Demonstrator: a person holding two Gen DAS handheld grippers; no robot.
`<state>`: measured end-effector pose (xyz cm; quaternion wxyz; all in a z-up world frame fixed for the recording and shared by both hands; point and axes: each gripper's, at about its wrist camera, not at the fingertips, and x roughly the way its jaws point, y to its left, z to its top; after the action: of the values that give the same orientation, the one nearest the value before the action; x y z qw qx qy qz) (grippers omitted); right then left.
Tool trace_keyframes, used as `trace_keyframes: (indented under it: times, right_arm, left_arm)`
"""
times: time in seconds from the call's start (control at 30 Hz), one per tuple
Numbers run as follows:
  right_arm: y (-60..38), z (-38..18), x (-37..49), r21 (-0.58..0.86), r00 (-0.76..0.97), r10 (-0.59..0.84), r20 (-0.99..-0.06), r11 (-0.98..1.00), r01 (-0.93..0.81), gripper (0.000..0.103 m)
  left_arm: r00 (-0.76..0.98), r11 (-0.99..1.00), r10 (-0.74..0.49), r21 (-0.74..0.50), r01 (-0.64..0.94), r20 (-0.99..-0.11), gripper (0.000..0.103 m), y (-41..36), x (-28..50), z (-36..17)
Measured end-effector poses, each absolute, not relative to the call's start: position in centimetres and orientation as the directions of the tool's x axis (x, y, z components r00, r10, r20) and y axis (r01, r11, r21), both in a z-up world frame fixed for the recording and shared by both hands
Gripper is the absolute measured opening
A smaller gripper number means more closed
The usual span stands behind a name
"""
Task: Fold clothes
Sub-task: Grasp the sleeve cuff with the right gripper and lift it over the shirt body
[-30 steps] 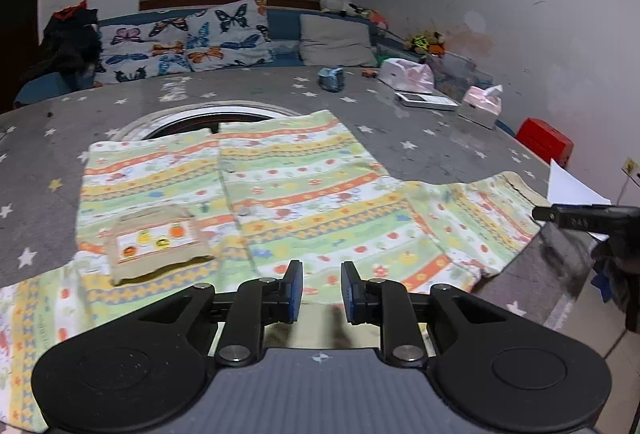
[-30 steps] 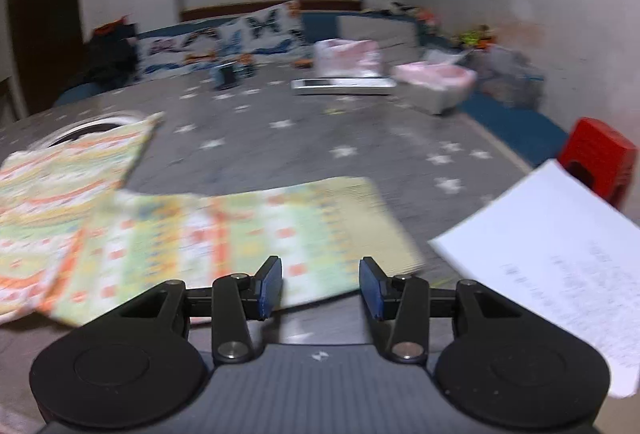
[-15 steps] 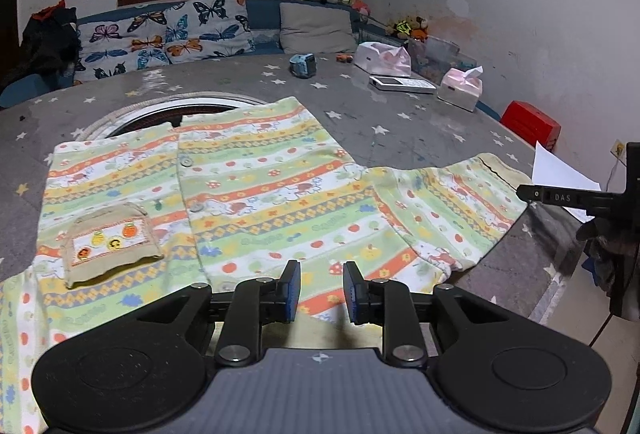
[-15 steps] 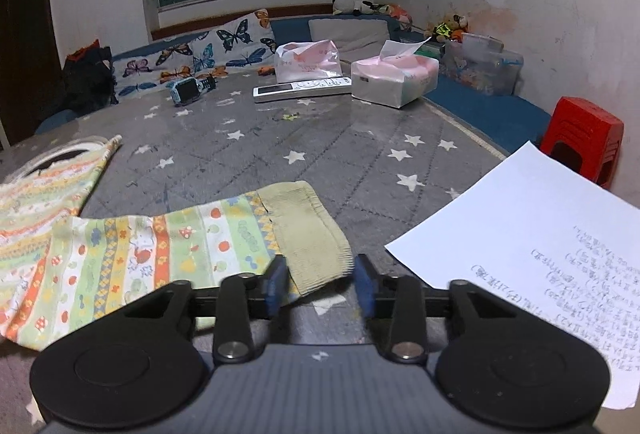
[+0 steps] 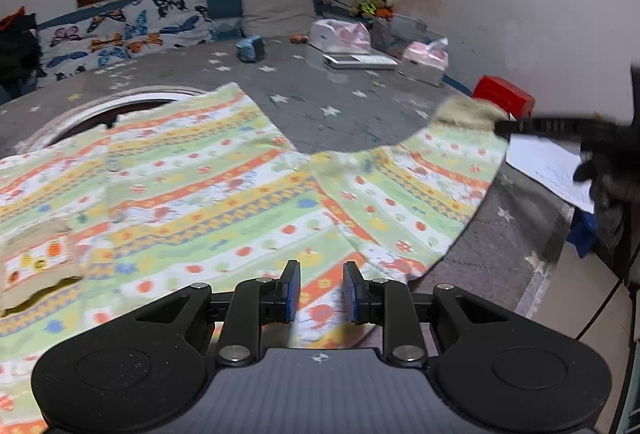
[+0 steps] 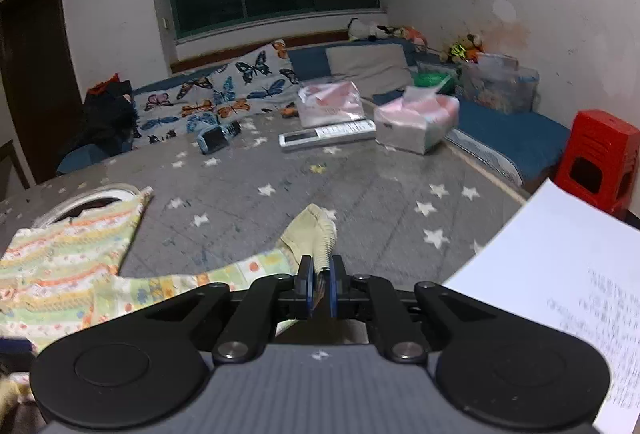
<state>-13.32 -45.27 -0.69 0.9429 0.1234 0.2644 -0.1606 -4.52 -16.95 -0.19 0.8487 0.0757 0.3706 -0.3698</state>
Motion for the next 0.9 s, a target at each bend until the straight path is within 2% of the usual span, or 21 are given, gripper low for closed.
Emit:
trace_keyframes:
  times: [0.1,0.23,0.5,0.73,0.9]
  right_arm:
    - [-44.4,1.3,-13.3,0.168,0.837,-0.2,-0.509,0.931,0.324,0.007]
    - [-42.2,4.1,-12.7,0.179,0.875,-0.122,-0.469,0.957,0.23,0.007]
    - [-35.3,8.8,-9.9,0.178,0.911,0.096,-0.402,0.984,-0.025,0.007]
    - [-26.7,8.6,-5.5,0.141,0.859,0.287,-0.423,0.958,-0.25,0.007]
    - [-21.2,6.3,-3.3,0.134,0.786,0.381,-0.486,0.922,-0.365,0.007]
  left_arm:
    - [0.449,0.706,-0.573,-0.134,0.696,-0.685,0.03,-17.6,-5.0,-0.5]
    - [0.448,0.698,-0.589,-0.144,0.701,-0.672,0.03,-17.2,-5.4,0.0]
    - [0.556,0.776,-0.561,-0.155,0.611,-0.613,0.033,-11.1,-5.5,2.5]
    - [0.642,0.864,-0.472,-0.172,0.473,-0.604,0.034,-4.7,-5.4,2.8]
    - [0.669,0.898,-0.422,-0.182,0.4,-0.612,0.036,-1.7,-5.6,2.5]
